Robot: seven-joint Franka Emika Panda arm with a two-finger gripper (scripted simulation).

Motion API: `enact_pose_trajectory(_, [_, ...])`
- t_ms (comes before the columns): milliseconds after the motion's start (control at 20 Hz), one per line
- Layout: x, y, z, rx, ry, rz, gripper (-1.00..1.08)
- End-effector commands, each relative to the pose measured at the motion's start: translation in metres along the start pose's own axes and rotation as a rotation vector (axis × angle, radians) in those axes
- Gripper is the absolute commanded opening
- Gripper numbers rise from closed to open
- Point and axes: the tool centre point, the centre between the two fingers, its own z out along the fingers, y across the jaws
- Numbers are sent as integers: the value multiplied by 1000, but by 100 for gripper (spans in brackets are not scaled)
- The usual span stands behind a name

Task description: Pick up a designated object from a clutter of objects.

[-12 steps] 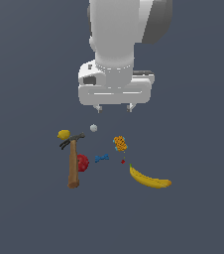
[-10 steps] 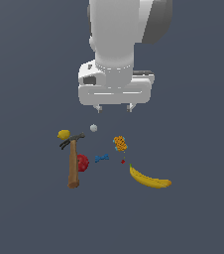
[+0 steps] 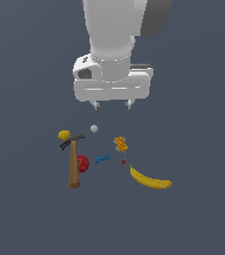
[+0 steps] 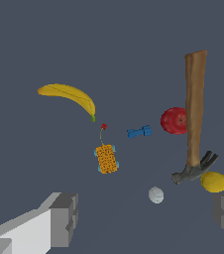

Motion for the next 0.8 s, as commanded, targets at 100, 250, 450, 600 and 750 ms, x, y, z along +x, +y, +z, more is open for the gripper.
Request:
enact_pose_trajectory(100, [2, -1, 2, -1, -1, -9, 100])
enact_pose_trajectory(250, [7, -3, 6, -5, -1, -34, 100])
enact_pose_trajectory(450, [18, -9, 17, -13, -2, -92, 100])
enact_pose_trajectory(600, [29, -16, 29, -20, -4, -153, 100])
enact_pose_trajectory(750, [43, -24, 45, -29, -5, -231, 100])
